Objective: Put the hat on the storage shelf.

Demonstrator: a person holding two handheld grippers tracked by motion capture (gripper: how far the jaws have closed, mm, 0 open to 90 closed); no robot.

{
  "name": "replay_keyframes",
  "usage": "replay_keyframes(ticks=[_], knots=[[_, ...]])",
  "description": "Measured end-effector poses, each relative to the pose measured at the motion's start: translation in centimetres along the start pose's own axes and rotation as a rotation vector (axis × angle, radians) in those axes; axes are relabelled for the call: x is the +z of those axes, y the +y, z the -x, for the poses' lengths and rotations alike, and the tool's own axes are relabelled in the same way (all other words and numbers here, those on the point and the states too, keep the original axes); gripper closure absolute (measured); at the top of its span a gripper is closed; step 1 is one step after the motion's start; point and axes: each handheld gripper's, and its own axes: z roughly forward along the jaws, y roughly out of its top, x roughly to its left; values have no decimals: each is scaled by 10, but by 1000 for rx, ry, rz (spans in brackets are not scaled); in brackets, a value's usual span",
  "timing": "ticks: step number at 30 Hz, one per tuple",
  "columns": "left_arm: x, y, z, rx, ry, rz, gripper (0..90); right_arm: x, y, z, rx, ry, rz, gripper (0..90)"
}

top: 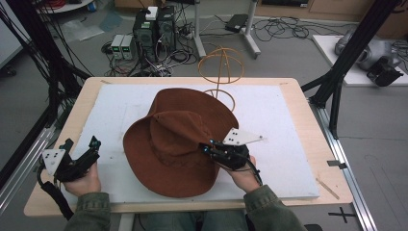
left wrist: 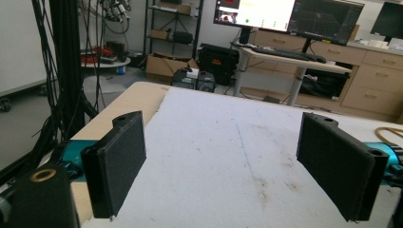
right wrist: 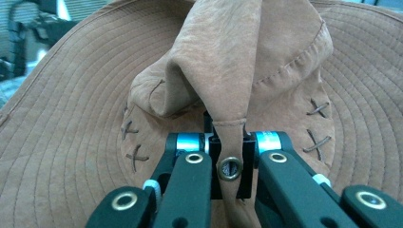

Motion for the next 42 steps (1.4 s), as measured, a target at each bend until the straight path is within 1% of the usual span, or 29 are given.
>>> replay_keyframes(ticks=[1, 2, 4, 5, 6, 8, 9, 12, 13, 14, 16, 17, 18, 19, 21, 22, 23, 24, 25, 27, 28, 30, 33, 34, 35, 38, 39, 41, 42], knots=[[0, 0, 0, 1, 4, -1, 170, 0, 0, 0, 0, 0, 0, 890], [0, 0, -1, 0, 6, -1, 170, -5, 5, -1, -6, 3, 19, 890], [0, 0, -1, 0, 6, -3, 170, -6, 6, -1, -6, 5, 29, 890], [0, 0, -2, -1, 6, -3, 170, -10, 8, -2, 0, 8, 49, 890], [0, -1, -2, -2, 6, -4, 170, -10, 8, -2, 0, 8, 49, 890], [1, -1, -1, 2, 5, -13, 170, -15, 11, -3, -11, 16, 85, 890], [1, -1, -1, 2, 5, -13, 170, -17, 13, -4, -15, 25, 93, 890], [2, -2, 0, 5, 6, -17, 170, -22, 19, -7, -29, 23, 123, 890], [2, -2, 0, 6, 6, -17, 170, -22, 19, -7, -29, 23, 123, 890], [2, -2, 0, 5, 4, -13, 170, -27, 23, -7, -36, 11, 167, 889], [2, -2, 0, 4, 5, -13, 170, -29, 25, -7, -32, 7, 181, 889], [2, -2, 1, 4, 5, -14, 170, -33, 28, -8, -28, -3, 223, 889], [2, -2, 1, 5, 3, -15, 170, -33, 28, -8, -28, -3, 223, 889], [3, -2, 1, 4, 3, -16, 170, -37, 31, -8, -27, -14, 268, 889], [3, -2, 1, 4, 0, -15, 170, -40, 35, -8, -28, -24, 316, 889], [3, -2, 1, 6, 0, -16, 170, -41, 36, -8, -28, -31, 332, 889], [3, -1, 1, 6, 1, -13, 170, -41, 36, -8, -28, -31, 332, 889], [2, -1, 1, 5, 1, -11, 170, -44, 42, -8, -28, -45, 370, 888], [2, -1, 1, 4, 1, -10, 170, -44, 42, -8, -28, -45, 370, 888], [2, -1, 1, -2, 1, -9, 170, -48, 53, -7, -26, -71, 407, 887], [2, -1, 1, -3, 0, -10, 170, -48, 53, -7, -26, -71, 407, 887], [2, -1, 0, -1, -2, -11, 170, -54, 64, -4, -46, -109, 444, 887], [2, -2, 1, -1, -4, -14, 170, -62, 78, 0, -57, -159, 484, 887], [2, -2, 1, -1, -4, -14, 170, -62, 78, 0, -57, -159, 484, 887], [2, -2, 1, -3, -6, -11, 170, -65, 86, 3, -59, -190, 500, 887], [2, -2, 2, -3, -6, -10, 170, -69, 98, 11, -74, -238, 526, 887], [2, -2, 2, -5, -6, -11, 170, -70, 102, 14, -66, -254, 527, 887], [2, -2, 2, -1, -7, -17, 170, -71, 109, 21, -69, -287, 543, 886], [2, -2, 2, -1, -7, -17, 170, -71, 109, 21, -69, -287, 543, 886]])
